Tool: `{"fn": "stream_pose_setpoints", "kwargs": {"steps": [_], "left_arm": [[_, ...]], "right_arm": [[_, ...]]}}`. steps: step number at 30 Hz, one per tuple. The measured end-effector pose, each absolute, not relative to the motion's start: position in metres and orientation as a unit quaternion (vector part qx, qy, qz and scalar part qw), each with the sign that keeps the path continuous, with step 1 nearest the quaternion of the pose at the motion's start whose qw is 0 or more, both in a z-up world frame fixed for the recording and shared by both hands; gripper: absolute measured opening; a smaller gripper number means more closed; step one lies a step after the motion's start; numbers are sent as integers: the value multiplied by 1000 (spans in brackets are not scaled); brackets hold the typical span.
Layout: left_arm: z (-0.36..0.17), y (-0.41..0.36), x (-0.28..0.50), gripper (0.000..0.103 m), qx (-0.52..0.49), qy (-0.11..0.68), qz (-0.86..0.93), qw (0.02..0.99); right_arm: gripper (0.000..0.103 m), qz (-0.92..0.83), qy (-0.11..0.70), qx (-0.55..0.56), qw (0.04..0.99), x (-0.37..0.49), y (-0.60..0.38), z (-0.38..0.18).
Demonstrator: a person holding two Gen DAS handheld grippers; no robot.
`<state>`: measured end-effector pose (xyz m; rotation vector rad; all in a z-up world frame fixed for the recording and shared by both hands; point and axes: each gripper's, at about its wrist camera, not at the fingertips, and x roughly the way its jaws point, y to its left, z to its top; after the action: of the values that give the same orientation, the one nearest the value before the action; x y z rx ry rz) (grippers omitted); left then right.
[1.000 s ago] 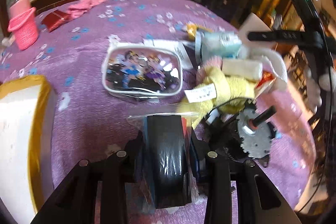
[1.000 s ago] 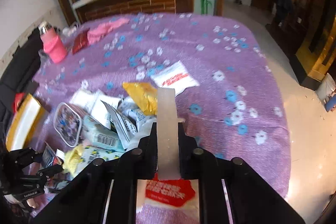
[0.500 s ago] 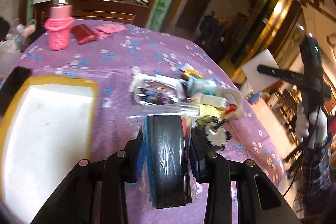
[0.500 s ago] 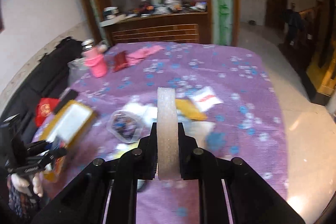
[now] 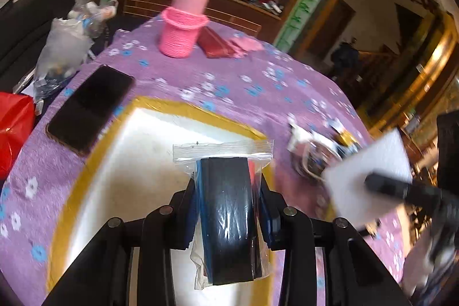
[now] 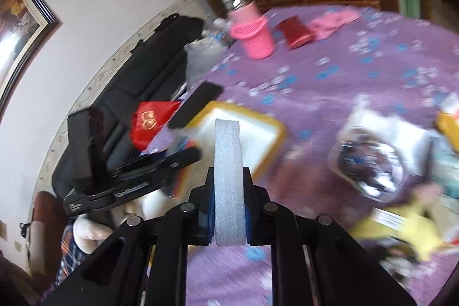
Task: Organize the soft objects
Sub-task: 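Carry the black pouch into the foam box while the right tool drops the strip there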
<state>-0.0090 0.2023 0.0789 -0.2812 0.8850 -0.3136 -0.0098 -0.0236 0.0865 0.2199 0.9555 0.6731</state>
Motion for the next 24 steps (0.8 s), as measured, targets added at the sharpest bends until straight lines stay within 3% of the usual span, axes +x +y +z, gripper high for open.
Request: {"fn": "stream_pose_setpoints", "kwargs": {"steps": [10,12,14,16,17,24], "left_arm": [[45,231,43,39,-166,447,-105,873],[39,237,45,49,-174,449,-95,871],[35,241,48,57,-186,457,-96,864],[35,244,46,60,-199,459,-102,860],[37,246,44,62,-202,457,-103,860],[65,251,21,66,-217,425,-95,873]], "right_arm": [[15,329,501,164,783,43,22,33],[15,333,509,153,779,48,29,24],[22,312,500,122,799,47,34,24],[56,300,485,94,816,43,36,30],[61,295,476,88,824,41,36,33],[62,271,412,80,866,11,-1,75]]}}
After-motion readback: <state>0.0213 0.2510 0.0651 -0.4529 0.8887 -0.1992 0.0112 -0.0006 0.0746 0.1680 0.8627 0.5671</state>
